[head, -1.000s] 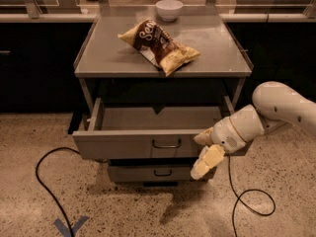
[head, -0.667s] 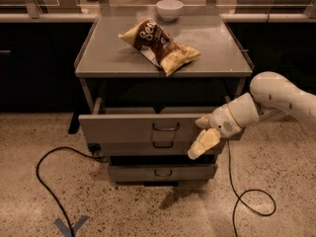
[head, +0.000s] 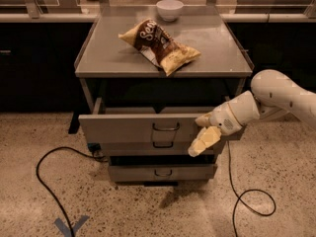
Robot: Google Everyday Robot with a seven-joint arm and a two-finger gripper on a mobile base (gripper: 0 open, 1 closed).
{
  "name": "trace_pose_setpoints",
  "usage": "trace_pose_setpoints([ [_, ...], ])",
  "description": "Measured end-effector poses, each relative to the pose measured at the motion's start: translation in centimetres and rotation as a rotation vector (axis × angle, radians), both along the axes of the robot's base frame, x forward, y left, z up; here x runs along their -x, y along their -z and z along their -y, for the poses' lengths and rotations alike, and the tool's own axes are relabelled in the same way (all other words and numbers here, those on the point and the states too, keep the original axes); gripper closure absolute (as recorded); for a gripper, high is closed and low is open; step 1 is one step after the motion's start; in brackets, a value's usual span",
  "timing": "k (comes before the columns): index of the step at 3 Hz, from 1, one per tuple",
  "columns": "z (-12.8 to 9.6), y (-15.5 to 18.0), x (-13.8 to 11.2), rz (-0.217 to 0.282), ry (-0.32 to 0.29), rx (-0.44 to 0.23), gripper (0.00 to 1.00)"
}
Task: Close top drawer
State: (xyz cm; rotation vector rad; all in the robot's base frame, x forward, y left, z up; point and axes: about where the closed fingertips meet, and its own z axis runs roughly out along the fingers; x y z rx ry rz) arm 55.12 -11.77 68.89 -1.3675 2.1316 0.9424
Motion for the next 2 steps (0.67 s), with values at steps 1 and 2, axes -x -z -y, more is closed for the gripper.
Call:
trace_pose_setpoints([
  [1, -0.23, -1.88, -3.70, 0.043, 0.021, -0.025, 0.00],
  [2, -0.25, -2.03, -3.90, 0.047, 0.021, -0.026, 0.00],
])
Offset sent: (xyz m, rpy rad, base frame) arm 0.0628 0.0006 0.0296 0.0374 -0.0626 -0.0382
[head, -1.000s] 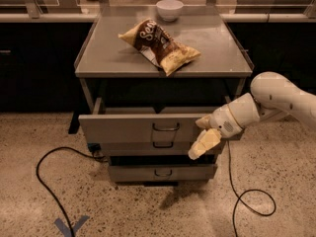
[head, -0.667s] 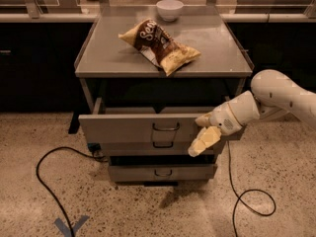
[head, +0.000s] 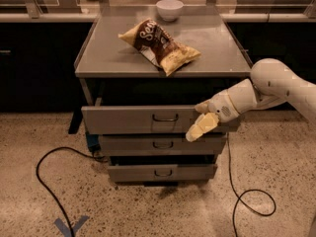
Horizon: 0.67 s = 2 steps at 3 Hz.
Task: Close top drawer
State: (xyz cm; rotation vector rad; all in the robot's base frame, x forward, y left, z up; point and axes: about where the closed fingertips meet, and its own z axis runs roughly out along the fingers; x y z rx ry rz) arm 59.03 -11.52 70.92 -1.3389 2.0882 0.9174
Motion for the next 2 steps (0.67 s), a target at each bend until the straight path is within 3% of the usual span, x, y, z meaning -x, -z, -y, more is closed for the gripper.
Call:
trace_pose_setpoints([
  [2, -1.5, 3.3, 1.1, -0.078, -0.029, -0.021, 0.00],
])
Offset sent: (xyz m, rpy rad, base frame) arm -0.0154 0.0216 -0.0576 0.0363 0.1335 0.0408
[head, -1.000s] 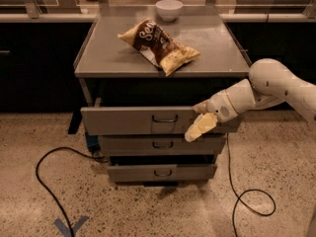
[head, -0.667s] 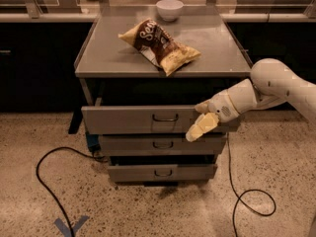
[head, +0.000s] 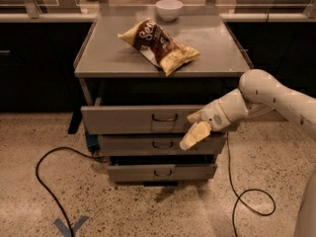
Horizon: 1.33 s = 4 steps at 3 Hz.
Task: Close top drawer
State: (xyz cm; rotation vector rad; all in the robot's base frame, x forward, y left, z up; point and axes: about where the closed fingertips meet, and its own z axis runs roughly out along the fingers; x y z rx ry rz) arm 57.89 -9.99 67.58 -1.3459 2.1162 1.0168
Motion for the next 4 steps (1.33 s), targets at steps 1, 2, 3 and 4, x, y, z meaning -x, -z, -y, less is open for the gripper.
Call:
trace_pose_setpoints([
  [1, 0.5, 0.8, -1.2, -0.005, 0.029, 0.002, 0.00],
  [2, 2.1, 1.0, -3.5, 0.019, 0.107, -0.008, 0.00],
  [3, 3.3, 1.3, -5.3, 0.038, 0.165, -0.020, 0.00],
  [4, 4.0, 2.1, -6.4, 0.041, 0.202, -0.029, 0.00],
])
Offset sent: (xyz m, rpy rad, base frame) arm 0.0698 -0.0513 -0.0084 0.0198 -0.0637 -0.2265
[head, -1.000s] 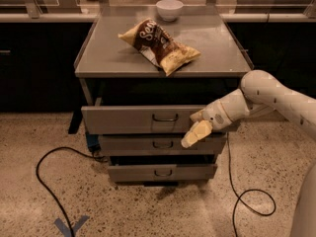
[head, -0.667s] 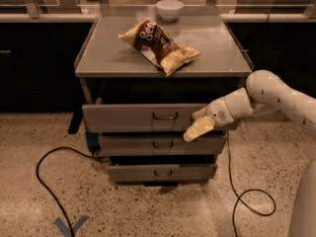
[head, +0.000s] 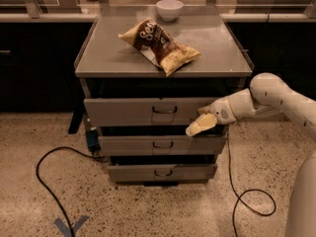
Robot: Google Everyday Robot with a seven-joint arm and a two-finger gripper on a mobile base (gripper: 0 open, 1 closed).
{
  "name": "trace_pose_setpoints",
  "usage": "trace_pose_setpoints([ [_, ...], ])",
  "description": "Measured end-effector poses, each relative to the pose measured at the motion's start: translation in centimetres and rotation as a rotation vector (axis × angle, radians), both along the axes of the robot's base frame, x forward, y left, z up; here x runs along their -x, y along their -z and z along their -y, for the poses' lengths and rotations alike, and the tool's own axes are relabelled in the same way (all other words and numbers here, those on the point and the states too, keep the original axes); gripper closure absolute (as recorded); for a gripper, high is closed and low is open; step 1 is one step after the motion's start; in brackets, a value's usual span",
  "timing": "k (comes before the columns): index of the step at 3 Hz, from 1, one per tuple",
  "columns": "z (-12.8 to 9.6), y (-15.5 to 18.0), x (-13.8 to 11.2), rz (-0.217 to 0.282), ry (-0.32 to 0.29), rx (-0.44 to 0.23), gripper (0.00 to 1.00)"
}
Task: Close top drawer
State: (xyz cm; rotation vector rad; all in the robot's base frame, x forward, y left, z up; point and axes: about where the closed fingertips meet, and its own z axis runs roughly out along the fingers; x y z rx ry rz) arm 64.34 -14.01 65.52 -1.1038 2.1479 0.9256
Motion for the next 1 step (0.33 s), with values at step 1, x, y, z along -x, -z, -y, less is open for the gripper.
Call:
trace_pose_setpoints([
  [1, 0.00, 0.03, -0.04, 0.000, 0.001, 0.000, 0.00],
])
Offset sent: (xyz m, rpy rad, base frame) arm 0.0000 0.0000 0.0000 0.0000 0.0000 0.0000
